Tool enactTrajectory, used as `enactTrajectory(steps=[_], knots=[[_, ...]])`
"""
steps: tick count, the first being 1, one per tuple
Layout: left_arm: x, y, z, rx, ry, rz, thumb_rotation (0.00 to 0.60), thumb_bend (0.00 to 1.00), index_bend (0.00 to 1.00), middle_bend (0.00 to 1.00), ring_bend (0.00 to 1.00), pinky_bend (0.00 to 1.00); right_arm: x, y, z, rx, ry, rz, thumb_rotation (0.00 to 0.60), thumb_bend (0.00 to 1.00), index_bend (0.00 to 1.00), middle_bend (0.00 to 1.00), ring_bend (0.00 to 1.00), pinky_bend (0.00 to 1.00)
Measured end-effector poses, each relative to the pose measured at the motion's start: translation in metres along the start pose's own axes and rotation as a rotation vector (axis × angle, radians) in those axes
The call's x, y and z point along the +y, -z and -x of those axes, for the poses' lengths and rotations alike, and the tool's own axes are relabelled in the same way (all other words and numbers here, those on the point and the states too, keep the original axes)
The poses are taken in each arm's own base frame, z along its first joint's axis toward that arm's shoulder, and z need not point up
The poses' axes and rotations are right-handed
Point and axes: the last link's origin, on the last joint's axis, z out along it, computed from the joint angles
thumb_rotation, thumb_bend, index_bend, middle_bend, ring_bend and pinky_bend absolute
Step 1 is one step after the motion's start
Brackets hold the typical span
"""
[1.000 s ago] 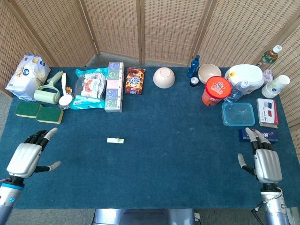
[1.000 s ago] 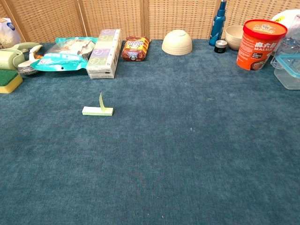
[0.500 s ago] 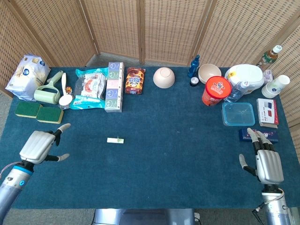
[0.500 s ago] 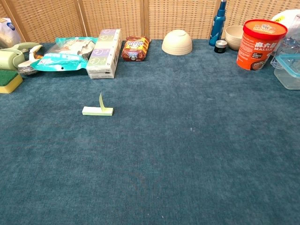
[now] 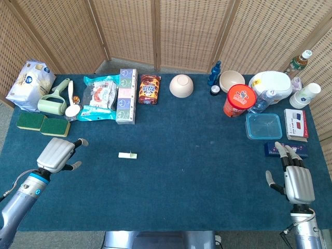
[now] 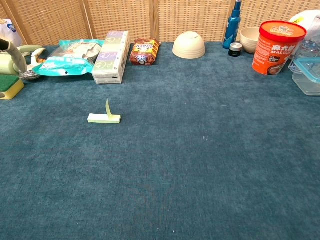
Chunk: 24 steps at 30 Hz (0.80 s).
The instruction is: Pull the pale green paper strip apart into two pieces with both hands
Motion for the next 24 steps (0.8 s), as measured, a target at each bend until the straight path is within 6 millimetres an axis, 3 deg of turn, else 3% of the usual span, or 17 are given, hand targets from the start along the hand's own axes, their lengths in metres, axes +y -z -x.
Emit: enactTrajectory(steps=[24], knots=[[0.024, -0.046, 0.037, -0.073, 0.000, 0.008, 0.600, 0.25, 0.43, 0.97, 0.89, 1.00, 0.006, -0.003, 0.004, -0.008, -0.014, 0.015, 0.600, 0.43, 0.03, 0.18, 0.09, 0.18]])
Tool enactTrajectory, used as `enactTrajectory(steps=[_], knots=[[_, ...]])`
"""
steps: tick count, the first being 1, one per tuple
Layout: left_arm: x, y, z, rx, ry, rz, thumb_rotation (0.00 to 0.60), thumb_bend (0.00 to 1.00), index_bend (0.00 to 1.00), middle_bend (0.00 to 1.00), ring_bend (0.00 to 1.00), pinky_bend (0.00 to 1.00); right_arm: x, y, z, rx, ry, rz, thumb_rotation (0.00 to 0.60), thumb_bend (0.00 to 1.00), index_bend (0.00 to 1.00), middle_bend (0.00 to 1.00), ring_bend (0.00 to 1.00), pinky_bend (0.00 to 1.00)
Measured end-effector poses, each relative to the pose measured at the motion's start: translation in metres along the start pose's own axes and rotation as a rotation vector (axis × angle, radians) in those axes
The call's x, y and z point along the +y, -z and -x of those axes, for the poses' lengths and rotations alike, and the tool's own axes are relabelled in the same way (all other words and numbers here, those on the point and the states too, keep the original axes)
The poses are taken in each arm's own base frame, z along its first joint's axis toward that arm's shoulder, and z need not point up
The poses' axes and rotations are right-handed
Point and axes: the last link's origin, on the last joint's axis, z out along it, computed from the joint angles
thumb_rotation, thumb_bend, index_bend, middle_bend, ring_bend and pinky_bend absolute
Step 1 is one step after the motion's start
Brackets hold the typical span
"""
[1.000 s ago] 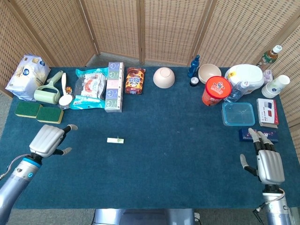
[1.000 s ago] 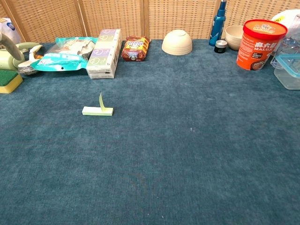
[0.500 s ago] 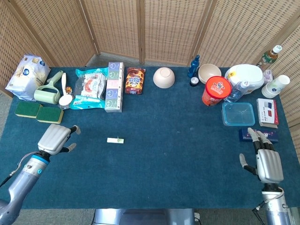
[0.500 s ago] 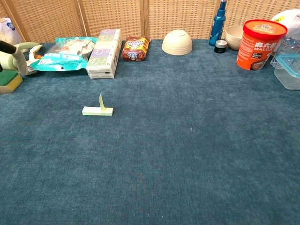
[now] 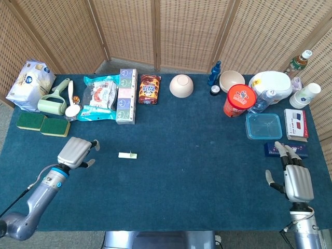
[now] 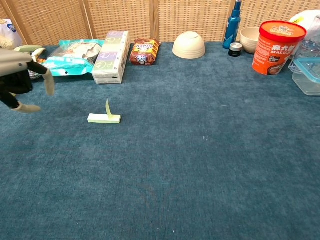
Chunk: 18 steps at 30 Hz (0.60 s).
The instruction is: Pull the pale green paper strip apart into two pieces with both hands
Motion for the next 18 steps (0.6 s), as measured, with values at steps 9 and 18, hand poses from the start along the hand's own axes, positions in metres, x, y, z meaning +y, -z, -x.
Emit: enactTrajectory(steps=[9, 18], knots=[[0.021, -0.025, 0.011, -0.029, 0.006, 0.028, 0.600, 0.25, 0.43, 0.97, 0.89, 1.00, 0.004, 0.002, 0.000, -0.001, -0.009, 0.007, 0.600, 0.43, 0.02, 0.18, 0.09, 0.18], [0.046, -0.048, 0.019, -0.054, 0.015, 0.044, 0.600, 0.25, 0.44, 0.97, 0.89, 1.00, 0.011, 0.007, -0.003, 0.009, -0.016, 0.022, 0.600, 0.43, 0.02, 0.18, 0.09, 0.18]])
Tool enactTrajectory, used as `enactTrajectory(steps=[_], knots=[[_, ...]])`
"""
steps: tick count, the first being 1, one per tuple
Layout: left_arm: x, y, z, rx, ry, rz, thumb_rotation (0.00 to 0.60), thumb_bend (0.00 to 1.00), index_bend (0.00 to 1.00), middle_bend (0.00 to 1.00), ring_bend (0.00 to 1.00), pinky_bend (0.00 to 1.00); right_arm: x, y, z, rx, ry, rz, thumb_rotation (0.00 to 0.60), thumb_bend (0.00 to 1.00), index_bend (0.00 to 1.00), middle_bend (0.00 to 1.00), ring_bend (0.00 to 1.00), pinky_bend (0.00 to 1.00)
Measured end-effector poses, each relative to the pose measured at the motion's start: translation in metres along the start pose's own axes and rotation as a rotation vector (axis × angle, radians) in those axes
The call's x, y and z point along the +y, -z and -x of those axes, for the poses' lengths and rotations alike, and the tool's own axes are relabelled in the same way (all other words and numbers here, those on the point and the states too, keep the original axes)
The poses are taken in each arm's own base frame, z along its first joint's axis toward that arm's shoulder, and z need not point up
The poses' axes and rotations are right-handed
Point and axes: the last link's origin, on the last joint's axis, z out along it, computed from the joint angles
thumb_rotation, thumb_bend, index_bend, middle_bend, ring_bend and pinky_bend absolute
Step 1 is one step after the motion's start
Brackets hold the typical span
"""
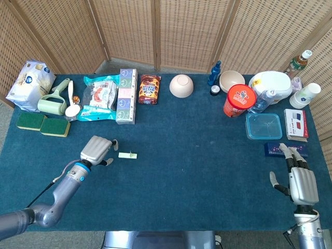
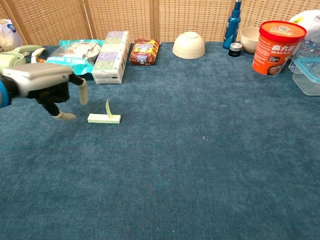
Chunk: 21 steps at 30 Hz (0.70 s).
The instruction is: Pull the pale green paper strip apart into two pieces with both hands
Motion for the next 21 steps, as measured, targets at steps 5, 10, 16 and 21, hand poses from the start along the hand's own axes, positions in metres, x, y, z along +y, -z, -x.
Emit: enactTrajectory(steps=[5, 10, 16, 21], knots=[[0.010, -0.011, 0.005, -0.010, -0.001, 0.002, 0.600, 0.25, 0.45, 0.97, 0.89, 1.00, 0.004, 0.003, -0.002, 0.002, -0.001, 0.011, 0.600, 0.43, 0.02, 0.18, 0.09, 0.18], [0.016, -0.019, 0.009, -0.022, -0.002, 0.001, 0.600, 0.25, 0.46, 0.97, 0.89, 1.00, 0.008, 0.005, -0.004, 0.007, -0.002, 0.022, 0.600, 0.43, 0.02, 0.18, 0.09, 0.18], [0.018, -0.024, 0.011, -0.029, 0.003, -0.008, 0.600, 0.25, 0.47, 0.97, 0.89, 1.00, 0.010, 0.007, -0.003, 0.003, -0.001, 0.028, 0.600, 0.43, 0.02, 0.18, 0.09, 0.18], [0.018, -0.026, 0.013, -0.038, 0.001, -0.017, 0.600, 0.25, 0.47, 0.97, 0.89, 1.00, 0.010, 0.007, -0.004, 0.005, -0.002, 0.031, 0.600, 0.43, 0.02, 0.18, 0.09, 0.18]])
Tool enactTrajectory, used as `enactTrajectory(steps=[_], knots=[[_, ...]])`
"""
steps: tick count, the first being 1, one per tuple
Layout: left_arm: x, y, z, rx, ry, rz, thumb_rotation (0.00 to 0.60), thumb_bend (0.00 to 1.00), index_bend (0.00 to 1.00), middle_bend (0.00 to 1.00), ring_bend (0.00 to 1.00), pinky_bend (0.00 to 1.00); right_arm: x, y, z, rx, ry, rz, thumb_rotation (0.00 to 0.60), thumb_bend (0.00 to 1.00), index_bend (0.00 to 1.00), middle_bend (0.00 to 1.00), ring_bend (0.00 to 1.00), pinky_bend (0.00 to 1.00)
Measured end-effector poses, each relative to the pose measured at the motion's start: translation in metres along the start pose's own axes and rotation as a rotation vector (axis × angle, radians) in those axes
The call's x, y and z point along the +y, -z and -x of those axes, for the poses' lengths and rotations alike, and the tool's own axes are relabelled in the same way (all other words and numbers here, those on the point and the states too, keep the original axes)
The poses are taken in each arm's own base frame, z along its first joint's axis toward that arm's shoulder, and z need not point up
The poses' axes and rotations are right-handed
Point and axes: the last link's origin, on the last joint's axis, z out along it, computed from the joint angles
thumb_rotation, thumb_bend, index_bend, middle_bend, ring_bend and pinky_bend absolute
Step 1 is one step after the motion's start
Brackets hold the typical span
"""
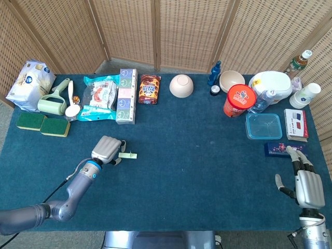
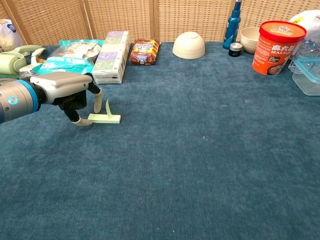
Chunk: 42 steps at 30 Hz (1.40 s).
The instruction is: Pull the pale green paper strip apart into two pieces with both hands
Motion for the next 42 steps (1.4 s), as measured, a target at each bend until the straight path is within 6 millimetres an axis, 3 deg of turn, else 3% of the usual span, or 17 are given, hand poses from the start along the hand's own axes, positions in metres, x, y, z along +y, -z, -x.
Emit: enactTrajectory(steps=[27, 42], knots=[[0.0051, -0.0076, -0.0033, -0.015, 0.010, -0.012, 0.600, 0.25, 0.47, 0.97, 0.90, 1.00, 0.0053, 0.0038, 0.0014, -0.008, -0.007, 0.026, 0.600, 0.43, 0.02, 0.18, 0.09, 0.18], [0.0061, -0.0102, -0.0020, -0.033, 0.000, -0.023, 0.600, 0.29, 0.53, 0.97, 0.90, 1.00, 0.0078, 0.0062, 0.0018, -0.013, -0.011, 0.034, 0.600, 0.43, 0.02, 0.18, 0.09, 0.18]])
